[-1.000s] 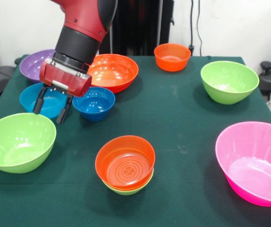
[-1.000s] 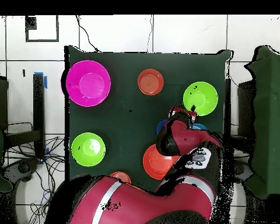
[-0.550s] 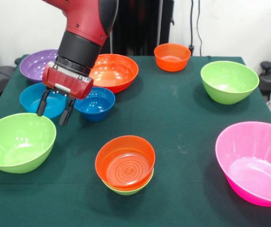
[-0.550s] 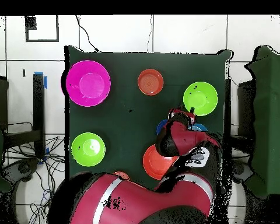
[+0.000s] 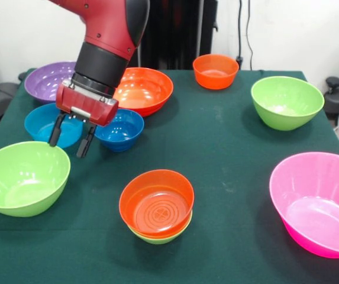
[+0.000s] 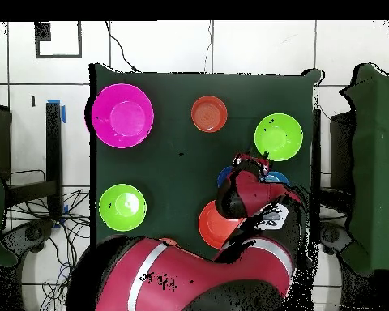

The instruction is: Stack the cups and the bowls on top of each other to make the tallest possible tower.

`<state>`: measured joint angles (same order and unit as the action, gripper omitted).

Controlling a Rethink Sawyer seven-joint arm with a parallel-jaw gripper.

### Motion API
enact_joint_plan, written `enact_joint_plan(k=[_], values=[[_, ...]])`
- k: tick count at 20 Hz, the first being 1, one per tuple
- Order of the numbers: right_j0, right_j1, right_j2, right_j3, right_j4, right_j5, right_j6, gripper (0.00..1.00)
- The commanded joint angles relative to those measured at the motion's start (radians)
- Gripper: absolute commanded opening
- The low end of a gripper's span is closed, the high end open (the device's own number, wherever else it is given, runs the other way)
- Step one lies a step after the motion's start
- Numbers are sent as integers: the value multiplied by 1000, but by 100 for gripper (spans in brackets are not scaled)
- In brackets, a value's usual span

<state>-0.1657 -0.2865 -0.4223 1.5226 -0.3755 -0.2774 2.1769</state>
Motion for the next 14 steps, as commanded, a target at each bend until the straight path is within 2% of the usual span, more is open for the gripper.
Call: enact_joint_plan(k=[1,8,14], values=[[20,96,57,-38,27,-44,71,100],[13,156,38,-85,51,-72,58,100],[-16,176,40,-100,28,-98,56,100]])
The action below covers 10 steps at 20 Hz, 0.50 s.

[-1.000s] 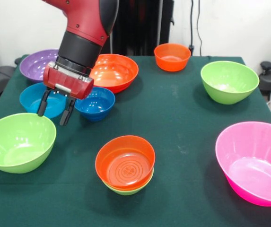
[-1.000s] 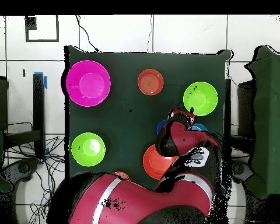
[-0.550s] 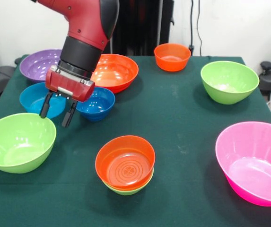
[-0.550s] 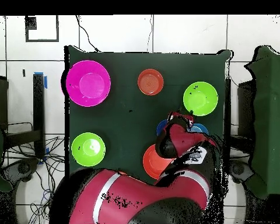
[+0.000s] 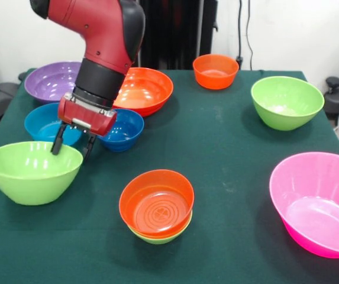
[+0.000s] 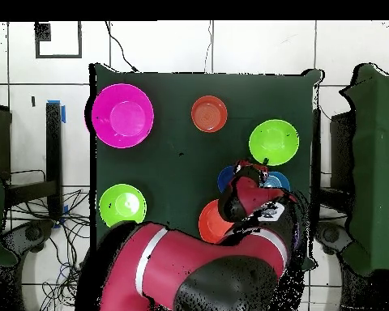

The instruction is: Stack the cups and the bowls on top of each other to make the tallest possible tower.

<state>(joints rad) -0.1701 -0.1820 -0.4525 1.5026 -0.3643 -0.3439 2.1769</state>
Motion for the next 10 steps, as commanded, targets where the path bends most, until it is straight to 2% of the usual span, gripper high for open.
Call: enact_joint_plan(k=[1,6,7,10], values=[[-17,75,70,-83,13,-36,55,100],[-35,88,67,-91,6,-73,54,100],[-27,94,52,-91,21,-82,52,0],[-37,79,67,-82,17,-68,66,0]])
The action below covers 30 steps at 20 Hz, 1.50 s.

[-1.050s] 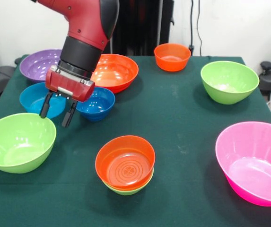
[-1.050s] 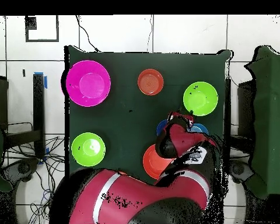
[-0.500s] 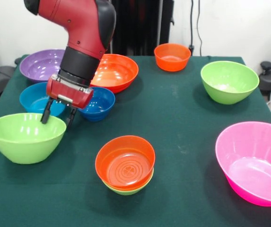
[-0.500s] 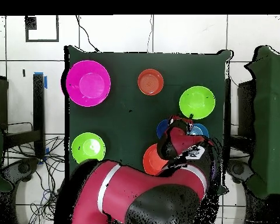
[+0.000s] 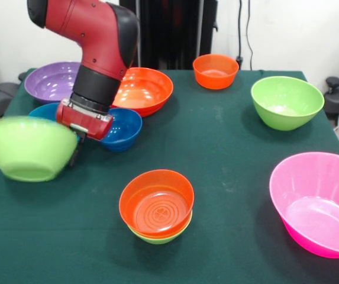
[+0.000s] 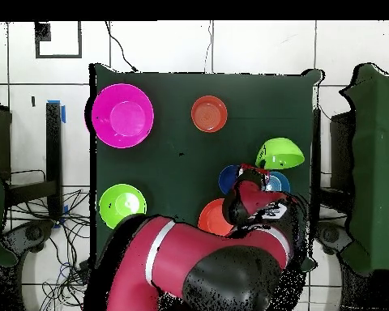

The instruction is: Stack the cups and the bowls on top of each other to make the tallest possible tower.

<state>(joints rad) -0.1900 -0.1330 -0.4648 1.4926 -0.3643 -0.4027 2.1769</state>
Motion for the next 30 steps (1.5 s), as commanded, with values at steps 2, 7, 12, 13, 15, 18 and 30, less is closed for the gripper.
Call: enact_joint_plan(k=[2,7,12,13,15,18,30], values=[[-10,22,74,-70,7,9,58,0],[3,-14,78,-47,-22,32,59,0],[7,-79,91,-9,-60,68,59,0],[9,-102,97,3,-76,81,56,0],[2,-133,112,19,-97,97,60,0],[-23,-207,162,40,-166,164,45,0],[-258,-492,530,47,-155,612,-157,0]])
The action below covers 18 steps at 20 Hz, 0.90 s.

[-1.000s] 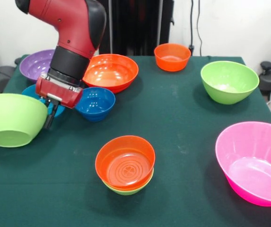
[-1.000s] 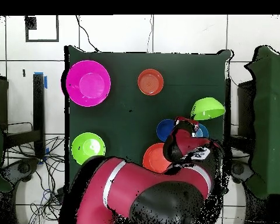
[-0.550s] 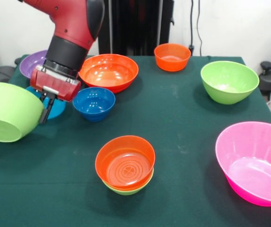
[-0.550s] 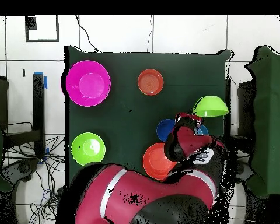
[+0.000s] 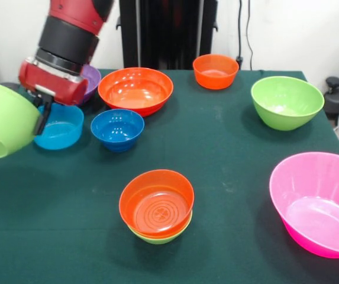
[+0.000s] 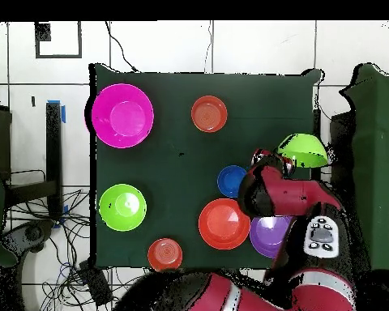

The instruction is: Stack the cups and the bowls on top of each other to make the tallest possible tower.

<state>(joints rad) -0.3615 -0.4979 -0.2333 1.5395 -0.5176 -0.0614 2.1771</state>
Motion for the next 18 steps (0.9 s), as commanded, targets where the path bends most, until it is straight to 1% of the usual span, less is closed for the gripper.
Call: enact_joint_plan(k=[1,3,5,7,8,9,11,12,13,15,18], values=[[-114,-130,343,-27,13,316,-190,0],[-152,-128,411,-72,27,390,-248,0],[-174,-114,461,-129,37,459,-293,0],[-168,-91,470,-193,52,513,-284,0],[-173,-83,488,-212,50,539,-296,0],[-182,-65,513,-237,64,582,-300,0],[-165,-41,508,-280,84,655,-259,0],[-158,-36,504,-291,87,676,-241,0],[-147,-23,499,-314,103,730,-218,0],[-131,-4,496,-349,117,783,-186,0],[-89,9,464,-414,113,843,-140,0]])
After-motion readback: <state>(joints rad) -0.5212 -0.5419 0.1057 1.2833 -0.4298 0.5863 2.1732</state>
